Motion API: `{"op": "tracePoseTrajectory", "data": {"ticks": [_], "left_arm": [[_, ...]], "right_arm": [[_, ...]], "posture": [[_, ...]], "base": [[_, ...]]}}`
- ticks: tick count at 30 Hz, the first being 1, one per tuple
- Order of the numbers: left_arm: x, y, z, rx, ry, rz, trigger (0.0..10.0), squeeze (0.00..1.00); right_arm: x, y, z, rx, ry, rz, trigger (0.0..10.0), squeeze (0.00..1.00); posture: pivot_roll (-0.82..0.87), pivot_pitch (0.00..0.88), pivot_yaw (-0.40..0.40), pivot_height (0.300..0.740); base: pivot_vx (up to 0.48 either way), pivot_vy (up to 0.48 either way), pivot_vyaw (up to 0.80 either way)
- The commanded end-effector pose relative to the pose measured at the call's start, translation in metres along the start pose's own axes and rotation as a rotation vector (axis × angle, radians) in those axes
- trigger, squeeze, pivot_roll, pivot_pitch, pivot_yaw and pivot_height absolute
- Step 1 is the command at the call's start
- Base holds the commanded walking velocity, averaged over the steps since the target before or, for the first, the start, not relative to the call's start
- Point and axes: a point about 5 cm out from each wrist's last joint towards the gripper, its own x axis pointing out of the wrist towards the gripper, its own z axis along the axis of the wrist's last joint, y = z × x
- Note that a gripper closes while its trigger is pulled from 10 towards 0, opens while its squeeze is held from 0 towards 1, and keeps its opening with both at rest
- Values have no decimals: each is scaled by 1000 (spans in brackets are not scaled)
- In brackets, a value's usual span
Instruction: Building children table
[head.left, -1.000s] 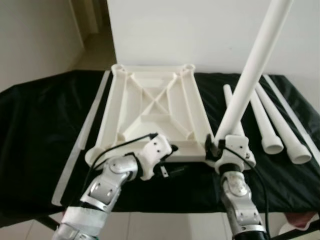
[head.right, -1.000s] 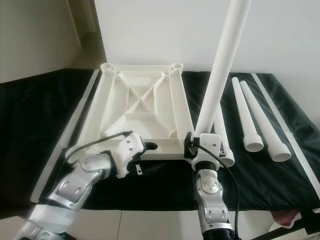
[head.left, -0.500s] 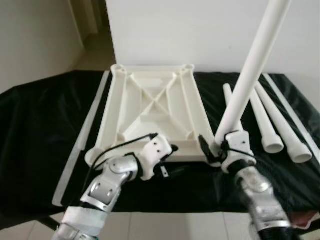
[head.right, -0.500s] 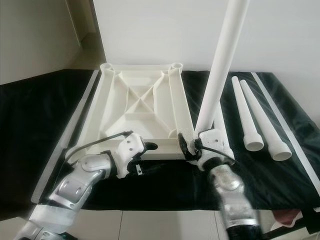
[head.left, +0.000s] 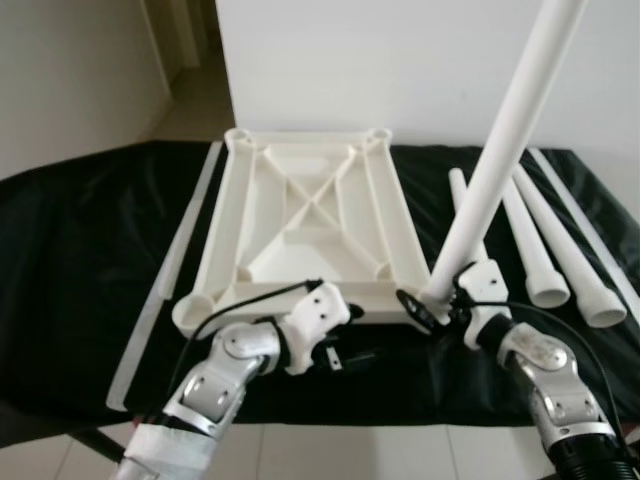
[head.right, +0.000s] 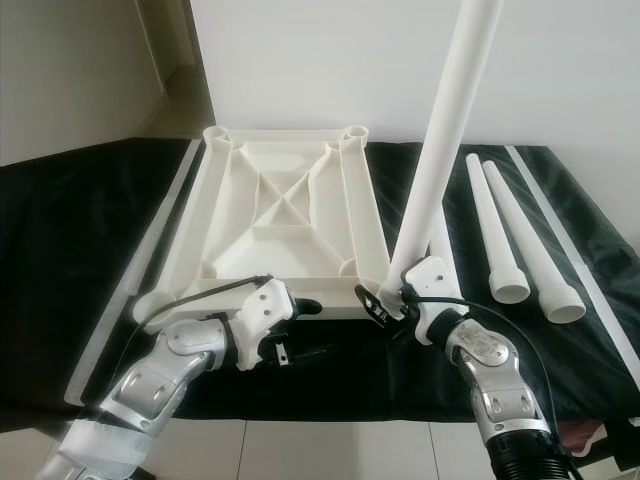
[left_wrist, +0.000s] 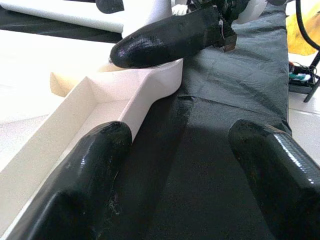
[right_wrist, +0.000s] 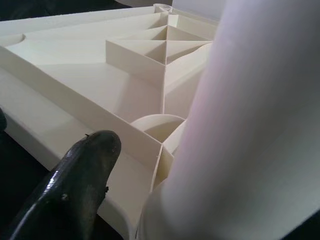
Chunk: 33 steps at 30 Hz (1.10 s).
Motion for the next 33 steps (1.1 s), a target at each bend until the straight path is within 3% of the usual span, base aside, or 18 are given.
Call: {"op": "tracePoseTrajectory", "data": {"ticks": [1,4,5,15,16,17,18,33], "left_arm": [[0,1,1,9,1,-2,10000,0],[-1,1,2,11,2,0,10000,0],[-1,1,2,12,2,1,10000,0],[-2,4,3,15,2,20,10000,0],[-2,5,3,12,-3,32,10000,0],[-2,5,3,12,-3,32,10000,0],[-2,6,4,10,-6,41,10000,0],[-3,4,1,2,-4,48,10000,0]], "right_arm": [[0,-3,-2,-13,13,27,4588,0],[0,-5,-3,-12,14,40,4588,0],[1,-7,-4,-23,17,46,0,0],[-2,-6,-11,-1,28,54,0,0],[-2,-6,-12,15,27,32,7961,0],[-2,-6,-12,15,27,32,7961,0],[-2,-5,-13,31,28,17,10000,0],[11,13,-20,157,57,-293,10000,0]], "posture": [[14,0,5,740],[15,0,4,740],[16,0,3,740],[27,0,-16,740],[28,0,-19,740],[28,0,-19,740],[32,0,-27,740],[19,0,-24,740]], "base": [[0,0,0],[0,0,0],[0,0,0],[0,0,0],[0,0,0],[0,0,0],[0,0,0],[0,0,0]]}}
